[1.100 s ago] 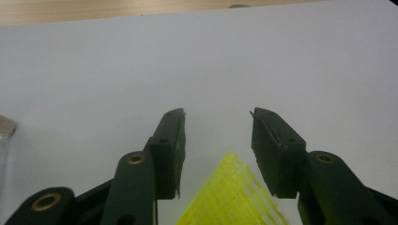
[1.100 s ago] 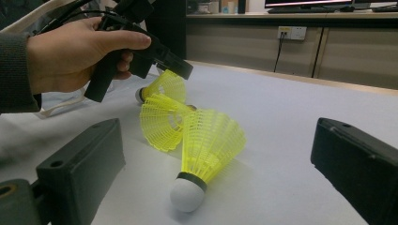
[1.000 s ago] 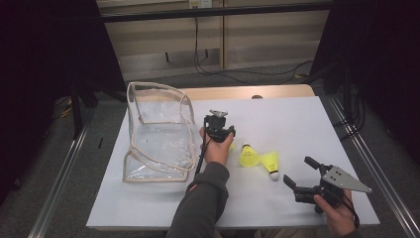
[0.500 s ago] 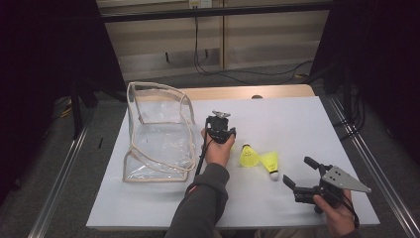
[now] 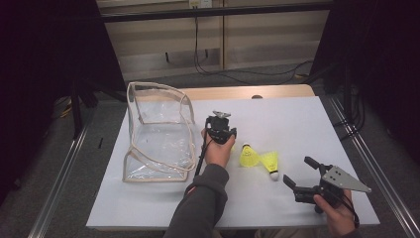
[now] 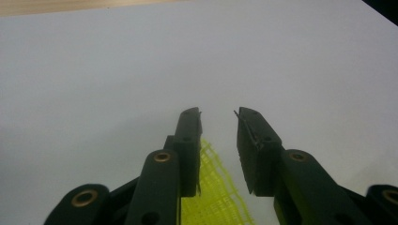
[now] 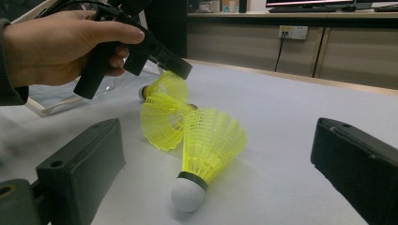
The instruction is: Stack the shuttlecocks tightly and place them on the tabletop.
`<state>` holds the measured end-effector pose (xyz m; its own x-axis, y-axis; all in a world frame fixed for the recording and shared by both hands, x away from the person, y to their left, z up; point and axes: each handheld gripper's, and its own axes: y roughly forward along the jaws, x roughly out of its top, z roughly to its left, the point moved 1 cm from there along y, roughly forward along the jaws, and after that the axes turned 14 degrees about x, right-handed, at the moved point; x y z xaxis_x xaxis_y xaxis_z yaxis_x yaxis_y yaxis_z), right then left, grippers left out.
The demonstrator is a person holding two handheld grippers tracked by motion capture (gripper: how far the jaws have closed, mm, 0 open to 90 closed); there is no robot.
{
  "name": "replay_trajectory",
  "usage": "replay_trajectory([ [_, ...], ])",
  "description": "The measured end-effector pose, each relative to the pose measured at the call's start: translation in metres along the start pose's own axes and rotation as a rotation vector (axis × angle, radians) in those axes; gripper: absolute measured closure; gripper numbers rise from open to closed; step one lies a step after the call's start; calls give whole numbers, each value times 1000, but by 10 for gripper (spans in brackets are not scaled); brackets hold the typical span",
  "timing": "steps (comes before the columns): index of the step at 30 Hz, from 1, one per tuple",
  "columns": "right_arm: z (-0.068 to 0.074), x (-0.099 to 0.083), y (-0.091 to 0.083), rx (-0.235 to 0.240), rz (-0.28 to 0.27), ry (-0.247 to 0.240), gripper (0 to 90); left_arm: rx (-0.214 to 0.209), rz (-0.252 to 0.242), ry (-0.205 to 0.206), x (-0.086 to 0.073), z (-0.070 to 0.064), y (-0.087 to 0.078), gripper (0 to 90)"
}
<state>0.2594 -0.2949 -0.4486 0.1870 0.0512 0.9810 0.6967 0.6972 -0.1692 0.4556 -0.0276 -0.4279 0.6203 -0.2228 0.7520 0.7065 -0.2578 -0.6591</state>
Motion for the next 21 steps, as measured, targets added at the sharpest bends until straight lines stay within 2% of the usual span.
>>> replay_trajectory([
  [12, 0, 1, -2, -2, -6, -5, 23, 3, 9, -6, -1, -1, 2, 643],
  [21, 1, 1, -1, 0, -2, -3, 24, 10, 8, -5, 0, 4, 1, 624],
])
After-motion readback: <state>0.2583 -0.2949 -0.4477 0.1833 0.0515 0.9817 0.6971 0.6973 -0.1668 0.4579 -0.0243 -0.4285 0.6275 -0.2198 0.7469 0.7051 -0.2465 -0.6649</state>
